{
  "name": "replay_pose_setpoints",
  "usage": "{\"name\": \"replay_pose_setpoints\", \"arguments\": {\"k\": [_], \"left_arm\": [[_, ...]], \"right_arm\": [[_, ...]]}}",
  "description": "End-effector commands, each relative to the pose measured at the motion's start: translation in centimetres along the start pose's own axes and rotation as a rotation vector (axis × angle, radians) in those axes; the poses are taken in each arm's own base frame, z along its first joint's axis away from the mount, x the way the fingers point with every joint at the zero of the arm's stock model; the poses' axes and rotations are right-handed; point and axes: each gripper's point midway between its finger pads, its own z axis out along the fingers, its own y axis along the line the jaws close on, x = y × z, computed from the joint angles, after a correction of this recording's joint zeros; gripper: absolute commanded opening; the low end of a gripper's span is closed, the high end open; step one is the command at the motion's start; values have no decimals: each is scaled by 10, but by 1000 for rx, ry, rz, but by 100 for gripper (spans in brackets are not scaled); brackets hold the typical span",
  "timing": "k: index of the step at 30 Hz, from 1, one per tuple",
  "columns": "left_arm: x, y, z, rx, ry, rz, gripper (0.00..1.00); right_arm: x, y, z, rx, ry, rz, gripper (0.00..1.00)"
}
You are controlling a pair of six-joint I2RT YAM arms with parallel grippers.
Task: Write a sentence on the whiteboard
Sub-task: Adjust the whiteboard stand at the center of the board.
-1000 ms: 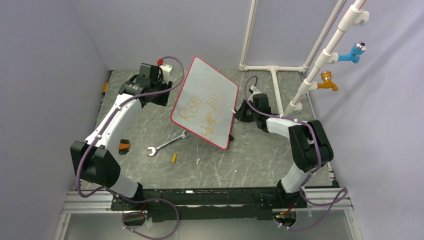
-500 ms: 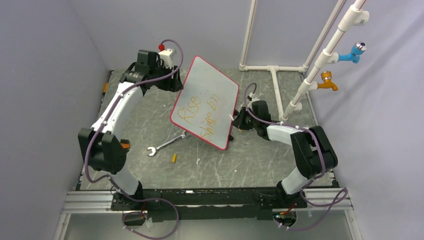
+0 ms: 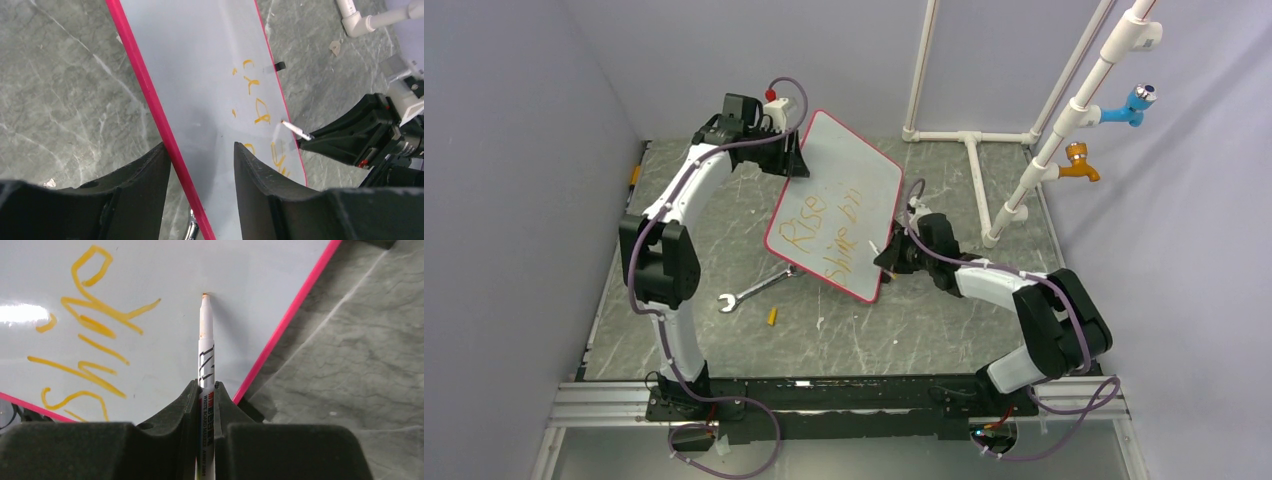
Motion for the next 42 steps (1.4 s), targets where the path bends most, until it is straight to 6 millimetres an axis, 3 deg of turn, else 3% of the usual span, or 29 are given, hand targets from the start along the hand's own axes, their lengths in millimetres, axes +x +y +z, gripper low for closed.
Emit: {"name": "replay_pose_setpoints", "arguments": {"k": [1, 6, 14, 26, 32, 37, 42], "left_arm": [[-22, -17, -6, 76, -40, 52, 51], [-18, -16, 0, 103, -13, 66, 45], [-18, -24, 7, 190, 3, 99, 28], [-14, -43, 12, 314, 34, 130, 23], [-13, -48, 13, 313, 34, 143, 11], [-12, -55, 13, 325, 40, 157, 1], [-13, -59, 11, 299, 38, 174, 0]], "right_arm": [[22, 14, -1, -25, 46, -7, 0], [39, 31, 5, -51, 80, -24, 0], [54, 64, 17, -93, 119, -76, 0], [63, 115, 35, -174, 159, -130, 0], [44, 112, 14, -114, 97, -182, 0], [23, 126, -12, -136, 44, -207, 0], [-19, 131, -50, -74, -74, -292, 0]]}}
